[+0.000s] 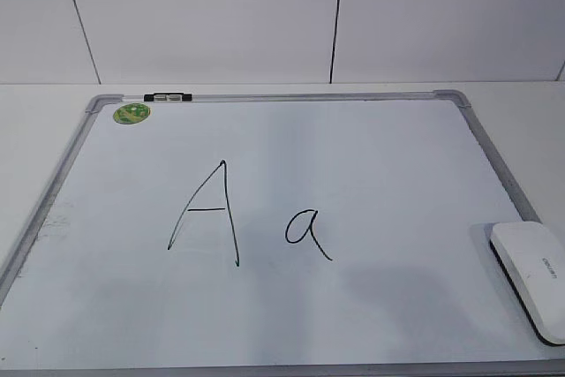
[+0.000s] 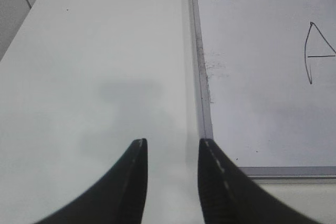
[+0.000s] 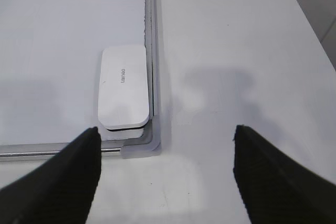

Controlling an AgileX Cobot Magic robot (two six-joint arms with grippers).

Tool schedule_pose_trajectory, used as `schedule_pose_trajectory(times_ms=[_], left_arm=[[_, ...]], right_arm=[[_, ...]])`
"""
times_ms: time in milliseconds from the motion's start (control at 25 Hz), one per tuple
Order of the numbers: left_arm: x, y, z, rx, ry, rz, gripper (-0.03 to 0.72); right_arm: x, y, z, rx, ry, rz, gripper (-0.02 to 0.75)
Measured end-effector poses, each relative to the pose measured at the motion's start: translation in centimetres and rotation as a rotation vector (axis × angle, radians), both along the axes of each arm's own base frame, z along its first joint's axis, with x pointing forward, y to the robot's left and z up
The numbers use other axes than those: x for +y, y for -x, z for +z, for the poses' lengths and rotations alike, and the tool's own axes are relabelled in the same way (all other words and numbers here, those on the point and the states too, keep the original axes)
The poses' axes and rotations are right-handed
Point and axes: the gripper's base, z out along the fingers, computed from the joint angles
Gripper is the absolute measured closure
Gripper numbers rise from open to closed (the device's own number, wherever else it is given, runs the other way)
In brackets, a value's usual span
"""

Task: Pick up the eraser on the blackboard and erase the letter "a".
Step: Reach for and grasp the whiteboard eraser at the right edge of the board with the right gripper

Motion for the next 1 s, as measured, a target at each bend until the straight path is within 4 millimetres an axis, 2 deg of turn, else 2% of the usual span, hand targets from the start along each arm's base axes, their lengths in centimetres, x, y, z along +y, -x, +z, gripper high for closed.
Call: schedule_pose_trajectory(times_ms=[520,840,1000], left_arm=[[0.0,0.0,0.0,0.0,0.0,0.0,0.443],[0.0,0.0,0.0,0.0,0.0,0.0,0.443],[0.0,0.0,0.0,0.0,0.0,0.0,0.444]], right_arm=[[0.0,0.0,0.0,-0.005,0.0,0.021,0.144],[0.6,-0.4,1.6,-0.15,-0.052,0.113,0.144],[1.1,-2.3,1.9,-0.087,0.0,0.18,0.144]])
